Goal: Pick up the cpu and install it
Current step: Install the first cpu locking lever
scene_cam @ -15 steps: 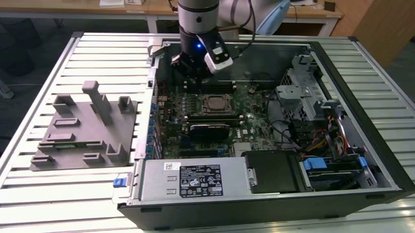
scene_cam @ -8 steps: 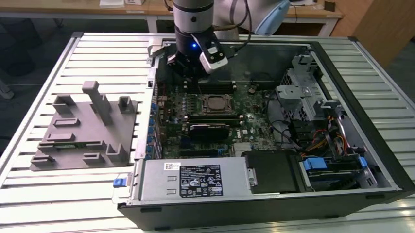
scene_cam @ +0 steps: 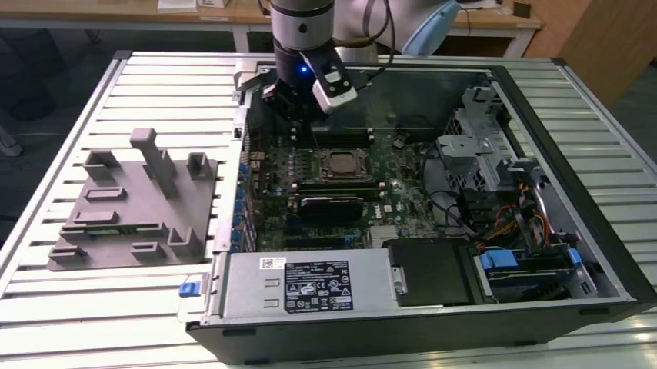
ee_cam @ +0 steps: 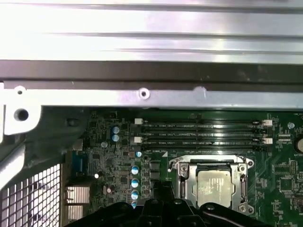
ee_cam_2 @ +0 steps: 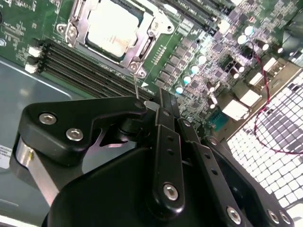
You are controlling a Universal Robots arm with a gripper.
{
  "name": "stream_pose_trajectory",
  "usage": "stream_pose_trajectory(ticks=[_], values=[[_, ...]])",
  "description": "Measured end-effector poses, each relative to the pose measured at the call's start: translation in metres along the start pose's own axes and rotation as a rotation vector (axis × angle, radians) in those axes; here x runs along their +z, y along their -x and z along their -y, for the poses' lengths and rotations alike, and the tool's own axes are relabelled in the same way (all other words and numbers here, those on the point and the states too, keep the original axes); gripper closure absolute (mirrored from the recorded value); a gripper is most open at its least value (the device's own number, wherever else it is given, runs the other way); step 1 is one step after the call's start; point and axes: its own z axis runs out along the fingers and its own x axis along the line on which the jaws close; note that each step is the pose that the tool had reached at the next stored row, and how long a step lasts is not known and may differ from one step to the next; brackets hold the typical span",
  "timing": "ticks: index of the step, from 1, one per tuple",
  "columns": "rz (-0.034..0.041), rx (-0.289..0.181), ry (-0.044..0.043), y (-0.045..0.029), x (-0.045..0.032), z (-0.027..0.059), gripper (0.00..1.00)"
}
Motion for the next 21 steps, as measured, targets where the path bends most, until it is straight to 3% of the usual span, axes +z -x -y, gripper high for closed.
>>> stream_pose_trajectory(ticks=[8, 13, 17, 21], values=[[-0.0004, -0.007, 0.0002, -0.0045, 0.0009, -0.0186, 0.89], [-0.0004, -0.011, 0.0004, -0.0024, 0.0011, -0.0187, 0.89], [-0.0006, -0.013, 0.0004, 0.0064, 0.0013, -0.0188, 0.89], [-0.0006, -0.015, 0.0005, 0.0214, 0.0018, -0.0190, 0.89]])
